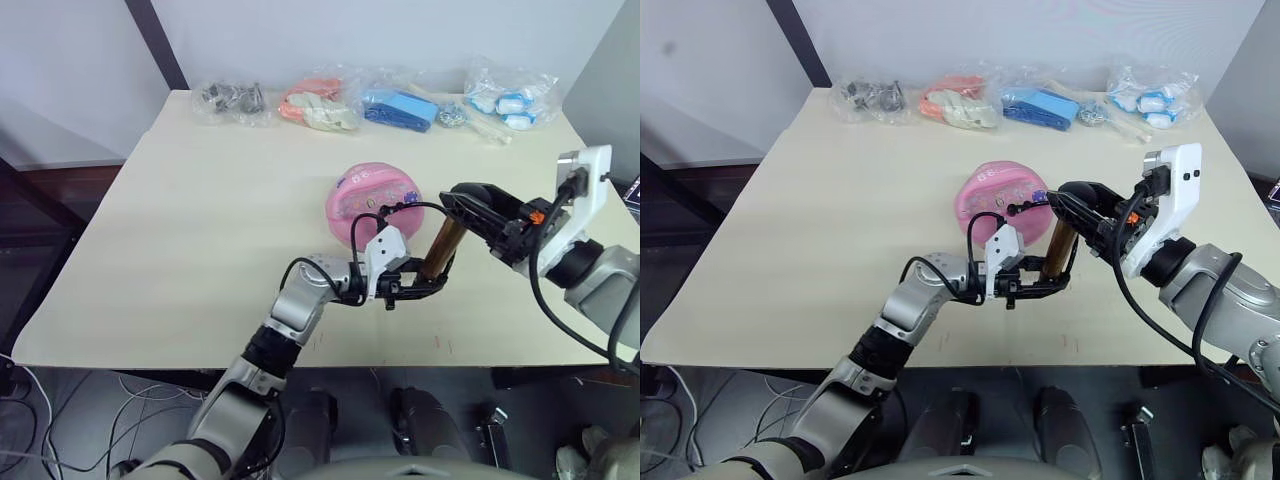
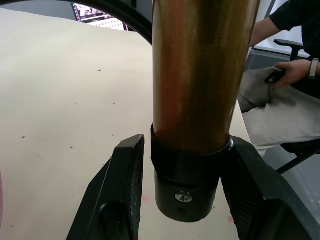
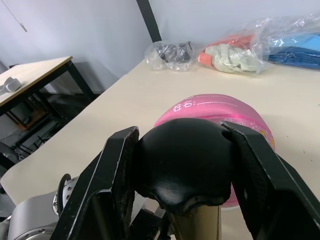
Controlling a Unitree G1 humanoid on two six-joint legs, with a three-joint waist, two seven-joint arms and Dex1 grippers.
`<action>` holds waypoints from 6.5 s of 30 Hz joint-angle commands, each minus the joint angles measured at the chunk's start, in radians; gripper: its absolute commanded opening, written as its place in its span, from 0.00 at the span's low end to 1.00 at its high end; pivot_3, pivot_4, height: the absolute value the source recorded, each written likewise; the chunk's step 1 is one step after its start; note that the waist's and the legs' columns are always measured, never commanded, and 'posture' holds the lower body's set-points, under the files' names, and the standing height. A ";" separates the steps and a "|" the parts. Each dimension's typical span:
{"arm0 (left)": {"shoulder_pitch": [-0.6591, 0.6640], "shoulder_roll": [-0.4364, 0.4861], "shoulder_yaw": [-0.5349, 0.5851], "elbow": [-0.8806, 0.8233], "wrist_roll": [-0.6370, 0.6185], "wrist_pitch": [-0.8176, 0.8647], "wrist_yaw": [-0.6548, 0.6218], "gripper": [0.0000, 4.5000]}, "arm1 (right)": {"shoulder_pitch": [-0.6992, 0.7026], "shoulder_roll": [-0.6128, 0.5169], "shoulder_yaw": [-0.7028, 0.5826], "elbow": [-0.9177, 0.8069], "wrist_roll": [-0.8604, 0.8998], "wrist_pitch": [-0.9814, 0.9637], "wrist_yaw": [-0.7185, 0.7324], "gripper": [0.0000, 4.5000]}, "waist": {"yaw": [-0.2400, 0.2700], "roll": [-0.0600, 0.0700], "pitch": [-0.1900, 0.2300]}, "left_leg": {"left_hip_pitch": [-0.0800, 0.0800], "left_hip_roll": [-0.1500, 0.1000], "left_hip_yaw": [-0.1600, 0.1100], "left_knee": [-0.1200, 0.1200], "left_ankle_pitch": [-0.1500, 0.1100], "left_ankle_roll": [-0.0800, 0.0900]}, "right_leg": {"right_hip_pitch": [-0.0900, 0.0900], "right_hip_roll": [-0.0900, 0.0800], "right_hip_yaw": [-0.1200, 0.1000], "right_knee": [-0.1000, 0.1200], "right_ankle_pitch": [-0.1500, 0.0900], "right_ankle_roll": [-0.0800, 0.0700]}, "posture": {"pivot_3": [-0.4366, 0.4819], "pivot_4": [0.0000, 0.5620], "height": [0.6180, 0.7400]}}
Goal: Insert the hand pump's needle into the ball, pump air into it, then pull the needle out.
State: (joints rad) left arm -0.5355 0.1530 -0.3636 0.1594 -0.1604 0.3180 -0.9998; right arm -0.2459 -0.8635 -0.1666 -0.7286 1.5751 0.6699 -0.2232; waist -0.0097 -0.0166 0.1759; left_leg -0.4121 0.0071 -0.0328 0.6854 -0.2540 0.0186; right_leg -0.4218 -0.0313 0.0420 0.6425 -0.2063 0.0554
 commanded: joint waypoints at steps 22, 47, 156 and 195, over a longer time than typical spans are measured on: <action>-0.037 0.017 -0.037 0.008 0.014 -0.046 -0.046 0.39 | -0.016 -0.005 -0.038 -0.028 0.013 -0.015 0.008 0.46 | 0.000 0.000 0.000 | 0.000 0.000 0.000 0.000 0.000 0.000 | 0.000 0.000 0.000 0.000 0.000 0.000 | 0.48 0.27 1.00; -0.265 -0.217 -0.005 0.840 0.136 -0.660 -0.078 0.24 | 0.128 -0.022 -0.058 0.061 -0.281 0.022 0.333 0.46 | 0.003 0.000 0.000 | -0.002 -0.001 0.000 0.000 -0.001 0.002 | -0.001 0.000 0.000 -0.001 0.001 0.002 | 0.48 0.27 1.00; -0.138 -0.187 -0.023 0.962 0.398 -0.725 0.162 0.24 | -0.151 -0.257 -0.272 0.101 -0.013 0.261 0.181 0.46 | 0.000 -0.005 -0.023 | 0.010 0.000 0.001 -0.016 -0.002 0.002 | 0.007 -0.001 0.000 -0.007 -0.005 0.002 | 0.48 0.27 1.00; -0.128 -0.177 -0.023 0.932 0.390 -0.705 0.152 0.24 | 0.077 0.101 -0.023 0.047 -0.588 0.172 0.311 0.46 | -0.005 -0.013 -0.039 | 0.020 0.009 -0.001 -0.018 -0.003 0.004 | 0.015 0.002 0.000 -0.013 -0.007 -0.001 | 0.48 0.27 1.00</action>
State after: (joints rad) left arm -0.6903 -0.0459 -0.3616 1.0681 0.1975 -0.3977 -0.8218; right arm -0.1187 -0.7331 -0.0710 -0.6683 0.9589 0.8125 0.1244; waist -0.0145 -0.0295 0.1372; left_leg -0.3948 0.0146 -0.0337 0.6682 -0.2571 0.0228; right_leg -0.4088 -0.0314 0.0420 0.6293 -0.2126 0.0547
